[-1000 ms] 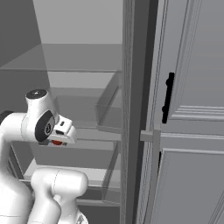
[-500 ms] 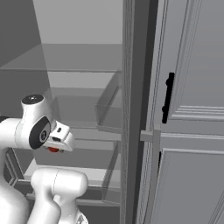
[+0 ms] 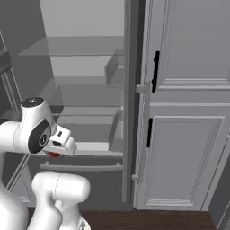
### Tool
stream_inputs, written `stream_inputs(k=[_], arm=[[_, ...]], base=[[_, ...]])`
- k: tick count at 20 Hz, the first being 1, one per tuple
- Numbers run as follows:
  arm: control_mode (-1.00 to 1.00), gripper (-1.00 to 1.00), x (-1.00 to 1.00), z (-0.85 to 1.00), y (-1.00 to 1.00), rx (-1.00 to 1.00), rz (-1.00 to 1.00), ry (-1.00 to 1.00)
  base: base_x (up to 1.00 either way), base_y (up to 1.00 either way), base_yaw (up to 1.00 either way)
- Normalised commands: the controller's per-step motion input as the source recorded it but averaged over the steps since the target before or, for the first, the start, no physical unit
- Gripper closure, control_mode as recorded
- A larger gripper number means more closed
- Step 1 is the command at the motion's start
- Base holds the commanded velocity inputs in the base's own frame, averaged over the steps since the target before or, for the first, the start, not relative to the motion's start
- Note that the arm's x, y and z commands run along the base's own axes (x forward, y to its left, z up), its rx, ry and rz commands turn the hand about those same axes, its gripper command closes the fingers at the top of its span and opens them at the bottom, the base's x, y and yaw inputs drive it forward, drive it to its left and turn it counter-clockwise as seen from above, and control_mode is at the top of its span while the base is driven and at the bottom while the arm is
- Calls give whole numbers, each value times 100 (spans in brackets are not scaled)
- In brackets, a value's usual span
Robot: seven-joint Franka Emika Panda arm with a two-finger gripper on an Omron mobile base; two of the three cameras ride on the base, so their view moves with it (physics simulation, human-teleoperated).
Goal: Place one bell pepper and one steak in each tupperware on the nearby counter, to pack two identical lunches.
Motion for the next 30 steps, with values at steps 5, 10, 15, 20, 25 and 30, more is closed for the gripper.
stream_inputs(k=[5, 10, 15, 20, 25, 30], arm=[[100, 100, 0, 0, 0, 0, 0, 0], [100, 100, 0, 0, 0, 0, 0, 0], [100, 100, 0, 0, 0, 0, 0, 0], [100, 100, 0, 0, 0, 0, 0, 0], [100, 100, 0, 0, 0, 0, 0, 0], [100, 100, 0, 0, 0, 0, 0, 0]], base=[[-100, -9, -34], [-61, -3, -72], [-16, -1, -85], [-3, -29, -79], [-1, -53, -73], [-4, -88, -54]])
